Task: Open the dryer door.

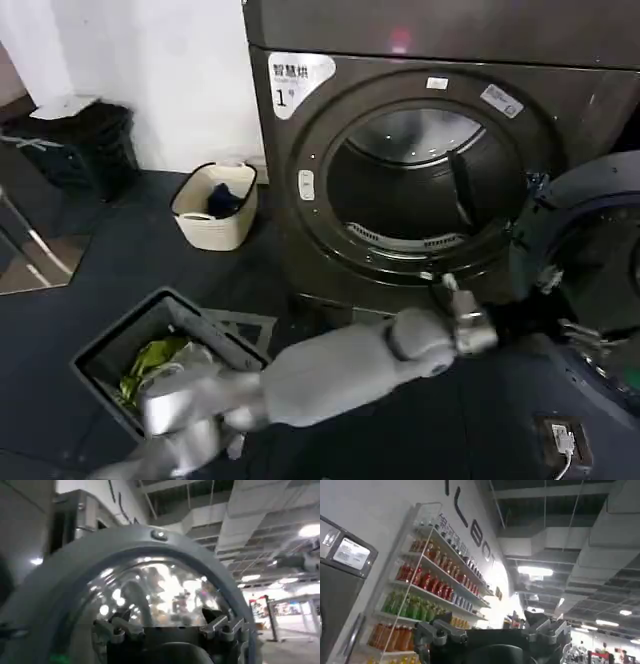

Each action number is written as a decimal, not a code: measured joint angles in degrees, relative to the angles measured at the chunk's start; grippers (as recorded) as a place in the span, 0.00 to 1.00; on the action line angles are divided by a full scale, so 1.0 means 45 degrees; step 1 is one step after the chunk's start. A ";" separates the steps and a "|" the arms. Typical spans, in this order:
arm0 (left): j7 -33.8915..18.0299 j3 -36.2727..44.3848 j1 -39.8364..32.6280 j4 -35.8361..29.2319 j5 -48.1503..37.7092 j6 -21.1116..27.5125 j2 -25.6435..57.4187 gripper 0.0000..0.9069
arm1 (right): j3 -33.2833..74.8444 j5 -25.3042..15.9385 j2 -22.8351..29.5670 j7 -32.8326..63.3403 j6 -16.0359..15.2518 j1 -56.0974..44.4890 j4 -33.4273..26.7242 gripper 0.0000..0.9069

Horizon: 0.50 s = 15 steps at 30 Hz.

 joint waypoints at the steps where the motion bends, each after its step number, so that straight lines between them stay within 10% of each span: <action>1: -0.0083 -0.0031 -0.0005 -0.0180 0.0006 -0.0072 0.0351 1.00 | 0.0016 -0.0098 -0.0023 -0.0015 0.0026 0.0001 -0.0005 1.00; 15: 0.0137 -0.0403 0.0020 -0.3398 0.0740 0.2144 0.6096 1.00 | 0.0546 -0.1908 -0.0318 0.0096 0.0416 0.0366 0.0175 1.00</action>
